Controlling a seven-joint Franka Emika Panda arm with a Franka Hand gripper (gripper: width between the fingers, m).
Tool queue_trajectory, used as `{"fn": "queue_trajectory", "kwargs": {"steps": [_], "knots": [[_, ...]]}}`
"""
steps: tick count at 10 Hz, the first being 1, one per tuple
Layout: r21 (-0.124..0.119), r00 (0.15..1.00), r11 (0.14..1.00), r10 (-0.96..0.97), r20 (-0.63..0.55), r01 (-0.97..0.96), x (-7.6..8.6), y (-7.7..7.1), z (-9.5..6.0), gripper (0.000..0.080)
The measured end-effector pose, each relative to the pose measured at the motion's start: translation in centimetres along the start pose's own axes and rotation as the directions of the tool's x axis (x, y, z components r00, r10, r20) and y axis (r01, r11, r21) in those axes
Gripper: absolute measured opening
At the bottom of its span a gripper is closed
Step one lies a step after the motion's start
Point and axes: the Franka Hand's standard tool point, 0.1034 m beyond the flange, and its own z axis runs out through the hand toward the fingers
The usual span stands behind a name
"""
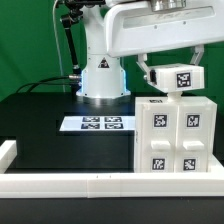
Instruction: Assemble cabinet
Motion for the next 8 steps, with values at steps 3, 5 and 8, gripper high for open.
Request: {"fn": "queue_trajectory", "kwargs": {"steps": [3,5,8], "knots": [[0.002,0.999,0.999,-0.036,0.003,0.036,0.5,0.1,0.6,0.0561],[0.001,0.998,0.999,-0.055,-0.002,0.055,0.5,0.5,0.7,0.0561],[-0.013,0.994,0.996,-0.086,-0.067,0.085,0.9,1.4,0.6,0.0561]]}}
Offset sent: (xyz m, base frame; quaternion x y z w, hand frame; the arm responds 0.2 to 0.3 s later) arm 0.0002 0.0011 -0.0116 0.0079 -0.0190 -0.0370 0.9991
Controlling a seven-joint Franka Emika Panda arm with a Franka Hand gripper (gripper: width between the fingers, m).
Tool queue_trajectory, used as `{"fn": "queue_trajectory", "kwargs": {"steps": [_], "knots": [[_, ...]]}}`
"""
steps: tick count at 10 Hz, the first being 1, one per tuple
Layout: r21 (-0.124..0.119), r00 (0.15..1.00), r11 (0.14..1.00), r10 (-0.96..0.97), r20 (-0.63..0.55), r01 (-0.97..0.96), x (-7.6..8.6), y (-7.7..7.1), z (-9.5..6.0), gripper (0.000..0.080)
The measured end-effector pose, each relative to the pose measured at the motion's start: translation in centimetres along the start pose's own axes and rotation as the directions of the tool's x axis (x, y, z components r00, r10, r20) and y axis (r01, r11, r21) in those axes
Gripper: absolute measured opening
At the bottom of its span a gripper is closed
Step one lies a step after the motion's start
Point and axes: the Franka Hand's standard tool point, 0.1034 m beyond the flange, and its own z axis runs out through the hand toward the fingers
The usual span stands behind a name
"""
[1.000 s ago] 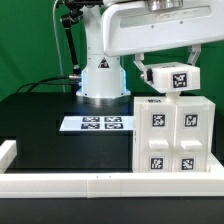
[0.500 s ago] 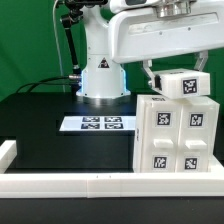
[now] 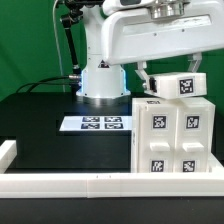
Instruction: Assemble cabinet
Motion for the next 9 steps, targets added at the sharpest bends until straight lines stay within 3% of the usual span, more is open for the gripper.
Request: {"fn": "queue_trajectory", "kwargs": {"steps": [6,9], "knots": [[0.001,1.0,1.0,0.023,0.0,-0.023,0.04,-0.09,0.0,0.0561],[0.007,0.983,0.983,0.186,0.0,-0.186,0.05,-0.25,0.02,0.0561]]}}
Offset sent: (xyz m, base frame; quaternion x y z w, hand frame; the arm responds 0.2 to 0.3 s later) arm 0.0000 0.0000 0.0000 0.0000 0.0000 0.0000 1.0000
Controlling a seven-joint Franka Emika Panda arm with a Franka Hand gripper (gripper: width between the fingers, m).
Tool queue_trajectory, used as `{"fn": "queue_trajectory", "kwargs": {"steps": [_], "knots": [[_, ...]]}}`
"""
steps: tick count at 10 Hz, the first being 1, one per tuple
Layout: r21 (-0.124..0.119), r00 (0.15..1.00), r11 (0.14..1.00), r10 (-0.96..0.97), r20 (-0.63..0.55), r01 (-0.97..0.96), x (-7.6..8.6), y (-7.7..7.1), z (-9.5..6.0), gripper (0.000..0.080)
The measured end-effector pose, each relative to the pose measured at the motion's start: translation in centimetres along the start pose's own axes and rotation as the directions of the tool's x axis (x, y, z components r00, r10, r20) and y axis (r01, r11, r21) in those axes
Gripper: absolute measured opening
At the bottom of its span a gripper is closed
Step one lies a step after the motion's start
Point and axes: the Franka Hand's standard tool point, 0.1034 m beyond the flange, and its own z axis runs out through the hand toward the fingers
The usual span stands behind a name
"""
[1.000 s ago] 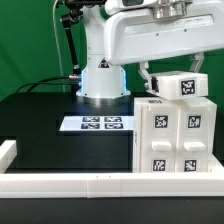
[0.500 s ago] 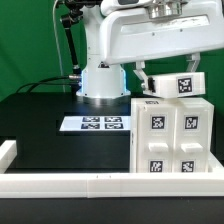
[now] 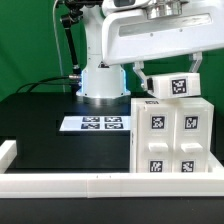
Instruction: Assemble cabinet
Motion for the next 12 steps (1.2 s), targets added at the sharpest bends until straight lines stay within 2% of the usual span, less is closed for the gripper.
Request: {"fn": "queue_trajectory", "kwargs": {"steps": [2,6,12], "knots": [[0.002,0.991,0.991,0.137,0.0,-0.137,0.0,0.0,0.0,0.0561],[0.01,0.894,0.894,0.447,0.005,-0.447,-0.1,-0.6,0.1,0.0561],[0.027,0.644,0.643,0.765,0.014,-0.765,0.1,-1.3,0.2,0.0561]]}}
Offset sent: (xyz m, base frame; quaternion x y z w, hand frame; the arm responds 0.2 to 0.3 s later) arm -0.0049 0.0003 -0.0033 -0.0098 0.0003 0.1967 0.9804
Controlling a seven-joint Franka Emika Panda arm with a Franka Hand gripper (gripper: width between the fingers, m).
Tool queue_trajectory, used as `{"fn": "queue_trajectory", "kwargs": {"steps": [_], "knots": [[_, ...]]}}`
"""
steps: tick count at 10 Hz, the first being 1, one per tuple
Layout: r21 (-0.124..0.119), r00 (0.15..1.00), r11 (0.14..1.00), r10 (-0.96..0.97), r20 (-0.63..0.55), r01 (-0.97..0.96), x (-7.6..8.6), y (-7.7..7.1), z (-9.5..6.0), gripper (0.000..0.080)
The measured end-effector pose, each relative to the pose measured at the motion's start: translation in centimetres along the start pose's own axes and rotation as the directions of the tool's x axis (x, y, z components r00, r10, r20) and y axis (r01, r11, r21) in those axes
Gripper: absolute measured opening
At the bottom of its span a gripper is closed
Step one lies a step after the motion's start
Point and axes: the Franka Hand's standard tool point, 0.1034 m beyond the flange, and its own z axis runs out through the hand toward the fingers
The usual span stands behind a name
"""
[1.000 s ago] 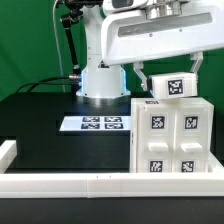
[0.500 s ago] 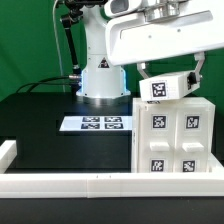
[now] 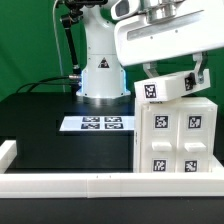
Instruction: Assemble cabinet
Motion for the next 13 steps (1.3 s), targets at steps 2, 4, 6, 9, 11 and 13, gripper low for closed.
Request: {"fn": "queue_trajectory", "kwargs": {"steps": [2,4,6,9,11,13], "knots": [[0.007,0.989,0.989,0.145,0.01,-0.145,-0.04,-0.04,0.0,0.0561],[0.009,0.947,0.948,0.319,0.017,-0.32,-0.08,-0.08,0.01,0.0561],[0.009,0.899,0.899,0.437,0.025,-0.437,-0.17,-0.1,0.06,0.0561],[0.004,0.812,0.812,0.583,0.034,-0.583,-0.22,-0.1,0.14,0.0561],[0.0,0.744,0.745,0.667,0.051,-0.668,-0.2,-0.16,0.11,0.0561],[-0.003,0.685,0.686,0.726,0.06,-0.728,-0.16,-0.14,0.11,0.0561]]}}
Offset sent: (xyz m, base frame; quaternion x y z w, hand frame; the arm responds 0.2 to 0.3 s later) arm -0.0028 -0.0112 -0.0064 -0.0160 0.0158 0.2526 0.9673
